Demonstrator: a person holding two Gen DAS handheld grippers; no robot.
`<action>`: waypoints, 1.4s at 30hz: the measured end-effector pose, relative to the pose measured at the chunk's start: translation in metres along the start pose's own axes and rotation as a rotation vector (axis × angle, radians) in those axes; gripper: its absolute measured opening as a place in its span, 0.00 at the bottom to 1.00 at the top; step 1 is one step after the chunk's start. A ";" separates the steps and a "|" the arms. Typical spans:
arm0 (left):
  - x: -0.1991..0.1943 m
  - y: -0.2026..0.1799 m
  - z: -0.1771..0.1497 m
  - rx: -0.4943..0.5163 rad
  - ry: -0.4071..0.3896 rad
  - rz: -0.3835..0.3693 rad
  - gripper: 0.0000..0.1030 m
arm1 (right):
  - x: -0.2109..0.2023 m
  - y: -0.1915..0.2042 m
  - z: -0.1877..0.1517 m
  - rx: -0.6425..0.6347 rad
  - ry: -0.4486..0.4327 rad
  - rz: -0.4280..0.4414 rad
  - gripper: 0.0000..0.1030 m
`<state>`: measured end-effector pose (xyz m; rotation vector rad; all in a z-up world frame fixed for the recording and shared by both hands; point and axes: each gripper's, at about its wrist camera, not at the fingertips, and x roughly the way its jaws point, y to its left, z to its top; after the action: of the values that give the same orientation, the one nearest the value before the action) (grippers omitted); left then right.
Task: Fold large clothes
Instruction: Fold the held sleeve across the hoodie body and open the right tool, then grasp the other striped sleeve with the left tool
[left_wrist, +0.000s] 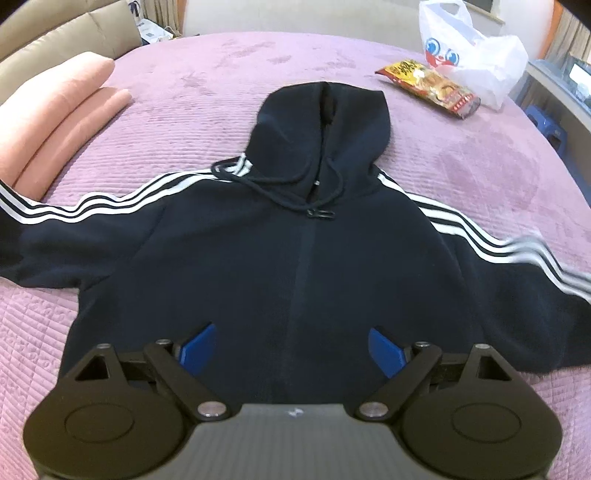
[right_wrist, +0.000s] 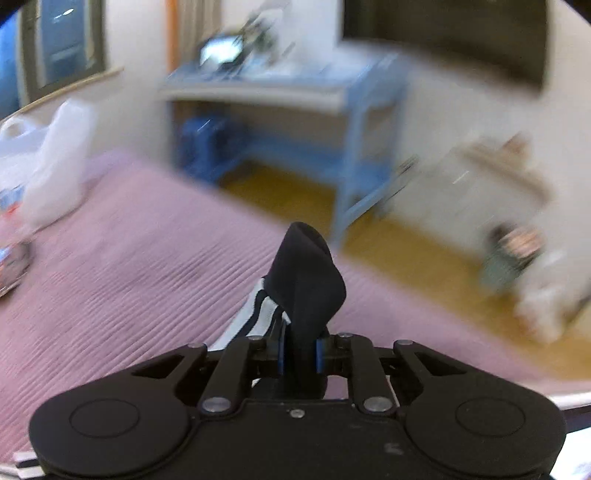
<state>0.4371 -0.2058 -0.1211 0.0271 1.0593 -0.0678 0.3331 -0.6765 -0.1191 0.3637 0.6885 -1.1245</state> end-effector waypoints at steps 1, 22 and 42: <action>-0.001 0.005 0.001 -0.004 0.000 -0.003 0.88 | -0.009 -0.001 -0.001 -0.010 -0.021 -0.029 0.18; 0.008 0.199 0.046 -0.094 -0.068 -0.093 0.81 | -0.287 0.321 -0.207 -0.385 0.199 0.987 0.24; 0.144 0.214 0.038 -0.286 0.155 -0.540 0.72 | -0.175 0.261 -0.255 -0.521 0.339 0.514 0.33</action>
<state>0.5545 -0.0008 -0.2301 -0.5210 1.1998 -0.4070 0.4450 -0.2983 -0.2091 0.2614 1.0814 -0.3723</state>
